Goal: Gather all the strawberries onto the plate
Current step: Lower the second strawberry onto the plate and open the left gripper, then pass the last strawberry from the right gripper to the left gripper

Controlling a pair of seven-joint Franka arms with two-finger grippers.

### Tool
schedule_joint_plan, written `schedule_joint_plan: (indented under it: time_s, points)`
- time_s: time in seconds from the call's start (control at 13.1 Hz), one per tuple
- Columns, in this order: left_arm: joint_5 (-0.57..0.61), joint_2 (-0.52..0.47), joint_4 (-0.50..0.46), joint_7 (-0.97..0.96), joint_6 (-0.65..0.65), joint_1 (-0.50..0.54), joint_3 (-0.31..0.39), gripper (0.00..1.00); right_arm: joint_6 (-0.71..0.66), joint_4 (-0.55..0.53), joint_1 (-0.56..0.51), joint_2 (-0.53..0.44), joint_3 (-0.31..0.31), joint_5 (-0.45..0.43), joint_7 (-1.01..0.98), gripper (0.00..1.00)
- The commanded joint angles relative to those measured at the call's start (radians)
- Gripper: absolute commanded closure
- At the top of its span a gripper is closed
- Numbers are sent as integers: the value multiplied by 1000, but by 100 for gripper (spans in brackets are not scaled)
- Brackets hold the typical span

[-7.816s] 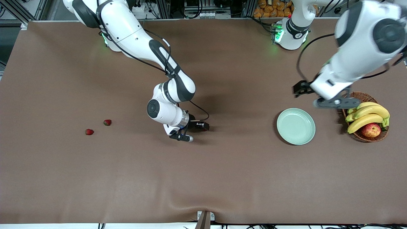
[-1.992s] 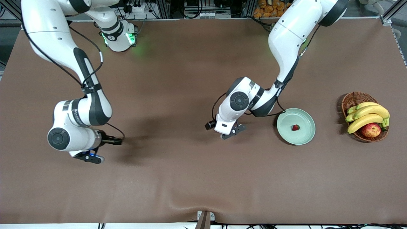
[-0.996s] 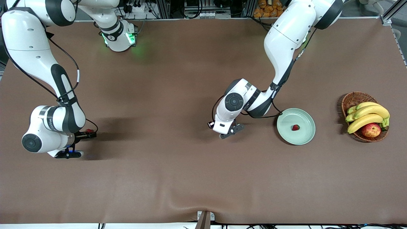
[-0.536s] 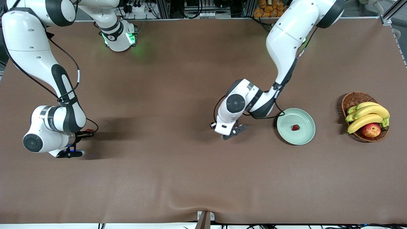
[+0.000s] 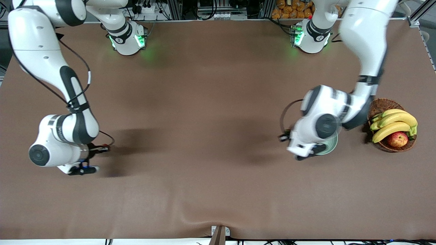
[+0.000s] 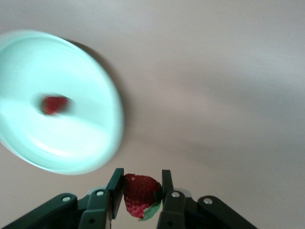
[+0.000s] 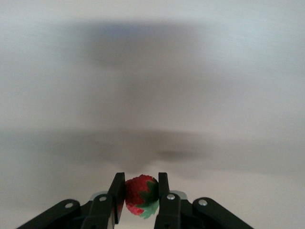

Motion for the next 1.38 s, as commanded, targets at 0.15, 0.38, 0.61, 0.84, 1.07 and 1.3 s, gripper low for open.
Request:
schedule_joint_plan:
  time_s: [0.15,0.38,0.61,0.84,1.07,1.3]
  points:
    - [157,-50,-208,43,88,112,-23,96,-6,-6,263,-13,-11,516,242,100]
    - [157,-48,-230,44,135,115,-23,0,191,-12,455,20,-12,676,339,100]
    - [147,-84,-215,60,128,129,-28,0,387,-2,590,92,-11,826,400,100]
    - [87,-90,-163,46,126,123,-84,0,468,-1,644,124,-11,867,400,79]
    - [-59,-35,-71,-3,128,73,-112,0,465,-4,635,121,-12,853,390,12]
    - [-102,36,11,-176,138,-48,-111,0,436,-28,580,61,-17,851,396,2]
